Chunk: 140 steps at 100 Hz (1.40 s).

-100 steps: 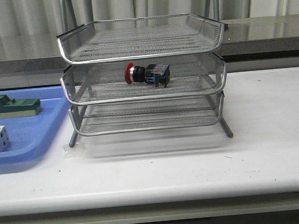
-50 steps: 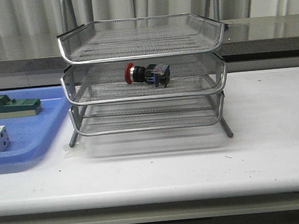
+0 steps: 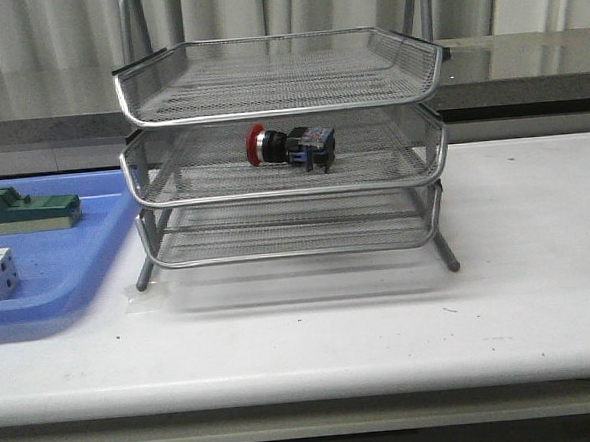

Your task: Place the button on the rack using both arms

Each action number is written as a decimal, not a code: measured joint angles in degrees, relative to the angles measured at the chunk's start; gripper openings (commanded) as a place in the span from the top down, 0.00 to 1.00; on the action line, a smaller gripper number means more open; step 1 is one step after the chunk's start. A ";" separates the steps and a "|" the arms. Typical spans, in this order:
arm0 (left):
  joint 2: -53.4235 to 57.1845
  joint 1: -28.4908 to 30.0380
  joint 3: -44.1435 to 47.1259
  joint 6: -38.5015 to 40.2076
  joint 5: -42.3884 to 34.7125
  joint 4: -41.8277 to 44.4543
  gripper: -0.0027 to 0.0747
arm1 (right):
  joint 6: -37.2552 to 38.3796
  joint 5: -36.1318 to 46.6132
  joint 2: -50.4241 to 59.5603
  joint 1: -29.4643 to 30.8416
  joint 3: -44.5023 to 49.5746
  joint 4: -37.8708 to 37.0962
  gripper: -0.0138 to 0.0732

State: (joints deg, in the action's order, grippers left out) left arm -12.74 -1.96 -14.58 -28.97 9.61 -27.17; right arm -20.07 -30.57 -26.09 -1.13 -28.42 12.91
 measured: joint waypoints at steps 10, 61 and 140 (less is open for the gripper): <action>0.00 0.00 0.00 0.00 0.00 0.00 0.99 | 8.46 3.87 3.63 -2.38 3.97 -6.91 0.91; 0.00 0.00 0.00 0.00 0.00 0.00 0.99 | 21.60 21.17 22.84 -4.82 25.04 -15.76 0.91; 0.00 0.00 0.00 0.00 0.00 0.00 0.99 | 22.15 26.20 26.58 -4.82 29.95 -16.09 0.91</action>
State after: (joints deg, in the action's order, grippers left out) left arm -12.74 -1.96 -14.58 -28.97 9.61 -27.17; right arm 2.08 -4.36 0.49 -5.94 1.53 -3.18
